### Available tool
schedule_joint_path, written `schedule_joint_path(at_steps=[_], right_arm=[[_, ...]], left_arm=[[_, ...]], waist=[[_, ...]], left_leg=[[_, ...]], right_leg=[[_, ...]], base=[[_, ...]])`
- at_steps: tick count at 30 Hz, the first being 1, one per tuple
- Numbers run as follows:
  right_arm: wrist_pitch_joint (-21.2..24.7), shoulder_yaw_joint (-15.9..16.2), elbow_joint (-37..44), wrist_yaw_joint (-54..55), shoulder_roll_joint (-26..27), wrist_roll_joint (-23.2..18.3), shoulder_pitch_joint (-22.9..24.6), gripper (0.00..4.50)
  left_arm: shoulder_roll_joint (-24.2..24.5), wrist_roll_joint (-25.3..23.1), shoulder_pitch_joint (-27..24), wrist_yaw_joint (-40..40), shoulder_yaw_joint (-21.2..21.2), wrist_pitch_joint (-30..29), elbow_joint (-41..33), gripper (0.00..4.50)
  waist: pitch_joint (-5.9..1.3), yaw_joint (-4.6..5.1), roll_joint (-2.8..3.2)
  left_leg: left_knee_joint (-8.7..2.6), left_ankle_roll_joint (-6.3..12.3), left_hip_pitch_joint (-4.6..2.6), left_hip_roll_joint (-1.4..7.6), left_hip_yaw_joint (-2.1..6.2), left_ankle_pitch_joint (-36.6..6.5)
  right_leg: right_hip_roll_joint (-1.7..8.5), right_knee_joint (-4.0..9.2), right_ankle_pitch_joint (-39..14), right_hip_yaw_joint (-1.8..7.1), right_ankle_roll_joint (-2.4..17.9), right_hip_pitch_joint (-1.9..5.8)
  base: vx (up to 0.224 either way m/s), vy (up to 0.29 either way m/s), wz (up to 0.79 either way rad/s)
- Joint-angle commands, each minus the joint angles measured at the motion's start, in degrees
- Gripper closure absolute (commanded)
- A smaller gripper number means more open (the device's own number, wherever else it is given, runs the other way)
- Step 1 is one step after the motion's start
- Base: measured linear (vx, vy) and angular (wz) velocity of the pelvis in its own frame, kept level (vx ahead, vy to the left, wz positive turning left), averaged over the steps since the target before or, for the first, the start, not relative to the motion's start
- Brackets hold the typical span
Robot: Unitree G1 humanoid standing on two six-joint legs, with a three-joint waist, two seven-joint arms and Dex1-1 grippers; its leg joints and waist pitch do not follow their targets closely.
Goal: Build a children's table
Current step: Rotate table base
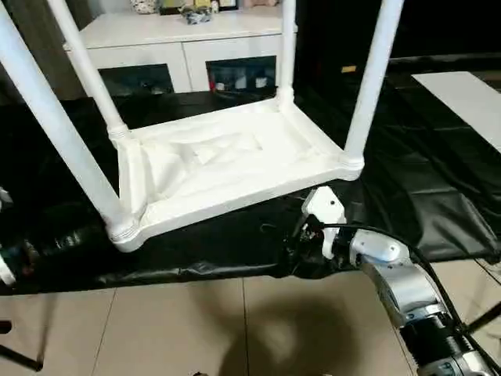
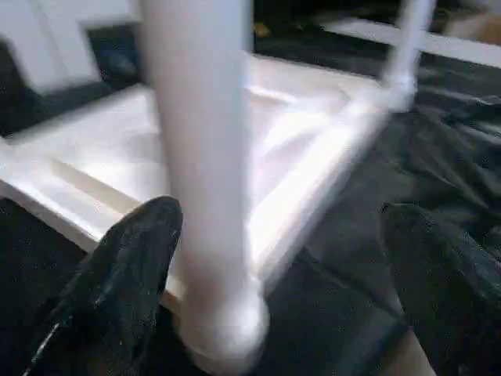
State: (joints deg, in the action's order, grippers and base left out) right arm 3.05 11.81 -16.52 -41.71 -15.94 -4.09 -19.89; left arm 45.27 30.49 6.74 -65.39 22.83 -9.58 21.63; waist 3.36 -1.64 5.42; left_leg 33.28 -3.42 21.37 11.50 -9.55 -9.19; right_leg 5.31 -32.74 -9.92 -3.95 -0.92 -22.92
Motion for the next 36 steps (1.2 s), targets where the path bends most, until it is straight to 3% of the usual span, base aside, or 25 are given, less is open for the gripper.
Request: schedule_joint_path(at_steps=[1, 2, 3, 4, 5, 6, 7, 8, 9, 10, 11, 12, 13, 15, 16, 17, 18, 19, 20, 21, 26, 30, 32, 33, 36], right_arm=[[-0.31, -0.24, -0.05, 0.34, 0.32, 0.12, -0.83, 1.0], [-0.29, -0.02, -0.02, 0.25, 0.5, 0.01, -0.9, 1.0], [-0.38, 0.19, -0.18, 0.26, 0.61, 0.15, -1.02, 1.0], [-0.38, 0.19, -0.18, 0.26, 0.61, 0.15, -1.02, 1.0], [-0.56, 0.42, -0.41, 0.38, 0.66, 0.5, -1.16, 1.0], [-0.66, 0.56, -0.66, 0.51, 0.8, 0.7, -1.3, 1.0], [-0.72, 0.63, -0.87, 0.65, 0.99, 0.78, -1.44, 1.0], [-0.72, 0.66, -1.0, 0.79, 1.13, 0.83, -1.55, 1.0], [-0.7, 0.66, -1.02, 0.84, 1.16, 0.84, -1.58, 1.0], [-0.46, 0.53, -1.36, 1.5, 1.48, 1.04, -1.8, 1.0], [-0.23, 0.37, -1.64, 2.44, 1.77, 1.37, -1.97, 1.0], [-0.09, 0.24, -1.89, 3.09, 1.98, 1.62, -2.11, 1.0], [0.12, 0.12, -2.29, 3.9, 2.28, 1.91, -2.31, 1.0], [0.18, -0.03, -3.1, 5.28, 2.73, 2.56, -2.69, 1.0], [0.06, -0.18, -3.43, 5.85, 3.02, 2.68, -2.83, 1.0], [0.1, -0.32, -3.78, 6.13, 3.33, 2.58, -3.05, 1.0], [0.03, -0.34, -3.97, 6.29, 3.6, 2.56, -3.19, 1.0], [-0.06, -0.36, -4.29, 6.4, 3.88, 2.53, -3.42, 1.0], [-0.05, -0.38, -4.61, 6.42, 4.17, 2.43, -3.61, 1.0], [-0.07, -0.35, -4.73, 6.46, 4.22, 2.49, -3.68, 1.0], [-0.86, -0.27, -8.32, 8.84, 5.25, 3.89, -5.88, 1.0], [1.48, -2.26, -15.48, 14.92, 5.9, 5.33, -9.4, 1.0], [2.82, -3.52, -19.28, 18.49, 5.53, 6.04, -10.95, 1.0], [3.06, -3.85, -20.46, 19.59, 5.35, 6.31, -11.45, 1.0], [3.07, -5.1, -25.07, 22.71, 4.2, 6.66, -13.27, 1.0]], left_arm=[[-0.93, -1.12, 1.03, 1.67, 0.05, 1.03, 0.28, 0.06], [-2.7, -0.98, 3.2, 3.1, -1.05, 0.72, 0.25, 0.06], [-3.98, -2.15, 5.09, 5.52, -1.91, 1.73, 1.07, 0.06], [-3.98, -2.15, 5.09, 5.52, -1.91, 1.73, 1.07, 0.06], [-5.19, -2.57, 6.67, 6.72, -2.58, 2.12, 1.59, 0.06], [-6.27, -3.13, 7.97, 8.03, -3.26, 2.35, 1.88, 0.06], [-7.25, -4.97, 9.28, 10.6, -3.98, 3.82, 2.67, 0.06], [-8.2, -4.67, 10.08, 11.11, -4.26, 3.32, 2.62, 0.06], [-8.35, -4.53, 10.21, 11.19, -4.28, 3.06, 2.58, 0.06], [-9.65, -4.97, 11.56, 13.25, -4.83, 2.42, 2.88, 0.06], [-10.55, -4.68, 12.12, 13.75, -5.25, 1.52, 2.57, 0.06], [-11.18, -4.77, 12.53, 14.24, -5.54, 1.17, 2.47, 0.06], [-11.67, -5.82, 13.03, 15.71, -6.16, 0.83, 2.43, 0.06], [-12.15, -8.93, 14.04, 19.52, -7.67, 0.83, 3.02, 0.06], [-12.58, -9.92, 14.57, 21.32, -8.04, 0.65, 3.39, 0.06], [-13.04, -10.32, 15.16, 22.41, -8.05, 0.83, 3.91, 0.06], [-13.69, -9.81, 15.71, 22.91, -7.7, 0.83, 4.12, 0.06], [-14.3, -9.33, 16.33, 23.3, -7.36, 0.97, 4.46, 0.06], [-14.88, -8.12, 16.72, 22.3, -7.28, 0.15, 4.31, 0.06], [-14.98, -8.04, 16.84, 22.24, -7.35, 0.02, 4.34, 0.06], [-15.68, -12.53, 20.57, 25.56, -10.23, 1.59, 9.34, 0.06], [-16.82, -7.57, 19.35, 17.49, -12.58, -3.05, 1.46, 0.06], [-15.96, -3.93, 17.06, 12.21, -14.46, -7.64, -4.89, 0.06], [-15.61, -3.11, 16.48, 10.96, -15.03, -8.83, -6.46, 0.06], [-12.97, 0.62, 13.63, 6.12, -17.93, -14.93, -13.35, 0.06]], waist=[[-1.33, 0.9, 0.75], [-0.89, 0.26, 1.7], [-1.38, -1.78, 2.55], [-2.42, -6.76, 1.96], [-3.33, -4.11, -0.75], [-2.57, -4.52, -1.82], [-2.8, -5.56, -2.42], [-2.89, -6.35, -1.95], [-4.02, -6.51, -0.99], [-3.98, -5.51, -0.1], [-4.12, -5.54, 0.22], [-3.95, -5.39, 0.09], [-4.0, -5.22, -0.22], [-3.89, -4.92, -0.9], [-4.04, -4.73, -0.53], [-4.15, -4.27, -0.95], [-4.14, -4.09, -0.86], [-4.17, -3.79, -1.3], [-4.28, -3.59, -1.57], [-4.39, -3.54, -1.4], [-4.65, -3.22, -1.76], [-4.74, -3.55, -1.42], [-4.78, -3.75, -1.69], [-4.74, -4.09, -1.62], [-4.69, -4.35, -1.74]], left_leg=[[-6.23, -3.56, -3.42, 0.75, 1.3, -46.88], [-9.83, -3.1, -1.24, 2.05, 0.34, -51.04], [-12.89, -3.75, 3.28, 3.76, -0.27, -54.15], [-13.45, -2.64, 4.1, 4.28, -3.75, -48.75], [-9.54, -2.45, -0.89, 2.32, -3.52, -39.65], [3.61, -1.64, -4.87, 0.71, 0.32, -17.52], [1.9, 1.11, 0.69, 0.64, 2.73, -4.5], [-0.51, 0.09, 0.76, 1.12, 2.32, -4.55], [-2.15, -1.56, -1.65, 1.54, 1.41, -9.48], [-2.81, -3.15, -1.96, 1.72, 1.11, -16.57], [-2.94, -3.68, -1.85, 1.64, 1.01, -18.7], [-3.26, -4.24, -1.55, 1.66, 0.95, -21.38], [-3.37, -4.38, -0.98, 1.42, 1.02, -21.4], [-3.57, -4.09, -0.58, 1.24, 1.02, -21.02], [-3.6, -3.93, -0.57, 1.21, 1.04, -20.48], [-3.65, -3.71, -0.28, 1.14, 1.07, -18.97], [-3.66, -3.67, -0.06, 1.1, 1.1, -18.03], [-3.53, -3.4, 0.16, 0.98, 0.98, -16.41], [-3.42, -3.16, 0.06, 0.92, 0.88, -15.22], [-3.28, -3.0, 0.17, 0.88, 0.88, -14.47], [-2.89, -1.46, 0.03, 0.87, 0.72, -10.32], [-2.88, -1.97, -0.38, 1.16, 0.57, -10.18], [-2.99, -2.31, -0.26, 1.32, 0.47, -9.84], [-2.9, -2.38, -0.48, 1.33, 0.24, -9.85], [-2.78, -2.32, -0.2, 1.1, -0.11, -8.94]], right_leg=[[0.41, 6.77, -40.9, -1.98, 1.95, 0.09], [-1.65, 3.37, -36.08, -4.32, 2.18, 3.15], [-1.22, -7.39, -24.85, -3.15, 4.2, 7.72], [-0.99, -10.09, -17.45, 0.83, 3.73, 6.86], [0.27, -6.7, -28.21, 3.5, 1.81, 4.04], [10.68, 6.75, -54.2, 7.31, 3.56, -2.29], [8.56, 4.29, -49.2, 8.12, 4.66, 3.05], [6.24, 3.47, -43.25, 6.4, 4.77, 3.1], [1.97, 0.97, -25.63, 4.55, 7.03, 0.81], [0.93, -0.18, -16.05, 4.04, 11.03, 0.54], [0.87, -0.3, -13.91, 3.99, 12.27, 0.82], [0.95, -0.27, -12.74, 4.03, 13.08, 1.09], [1.11, -0.24, -12.03, 4.01, 12.74, 1.71], [1.38, 0.07, -13.08, 4.04, 11.34, 2.12], [1.52, 0.2, -13.72, 4.03, 10.76, 2.18], [1.56, 0.3, -12.47, 3.98, 10.67, 2.45], [1.56, 0.23, -11.48, 3.95, 10.66, 2.61], [1.53, 0.23, -9.47, 3.95, 10.67, 2.74], [1.58, 0.2, -8.08, 3.93, 11.16, 2.78], [1.64, 0.05, -7.13, 3.92, 11.47, 2.9], [1.46, -0.25, -0.52, 3.74, 12.21, 3.18], [1.6, -0.41, 0.21, 3.68, 13.76, 2.83], [1.65, -0.64, 0.6, 3.61, 14.47, 2.9], [1.44, -0.55, 0.59, 3.61, 14.55, 2.55], [1.27, -0.83, 2.09, 3.52, 13.67, 2.74]], base=[[-0.068, 0.005, -0.11], [-0.119, -0.001, -0.08], [-0.119, -0.001, -0.08], [-0.088, -0.058, 0.08], [0.061, -0.129, 0.03], [0.061, -0.129, 0.03], [0.12, -0.08, -0.21], [0.0, 0.0, 0.0], [0.0, 0.0, 0.0], [-0.054, -0.021, 0.24], [0.0, 0.0, 0.0], [0.0, 0.0, 0.0], [0.0, 0.0, 0.0], [0.0, 0.0, 0.0], [0.0, 0.0, 0.0], [0.0, 0.0, 0.0], [0.0, 0.0, 0.0], [0.0, 0.0, 0.0], [0.0, 0.0, 0.0], [0.0, 0.0, 0.0], [0.0, 0.0, 0.0], [0.0, 0.0, 0.0], [0.0, 0.0, 0.0], [0.0, 0.0, 0.0], [0.0, 0.0, 0.0]])
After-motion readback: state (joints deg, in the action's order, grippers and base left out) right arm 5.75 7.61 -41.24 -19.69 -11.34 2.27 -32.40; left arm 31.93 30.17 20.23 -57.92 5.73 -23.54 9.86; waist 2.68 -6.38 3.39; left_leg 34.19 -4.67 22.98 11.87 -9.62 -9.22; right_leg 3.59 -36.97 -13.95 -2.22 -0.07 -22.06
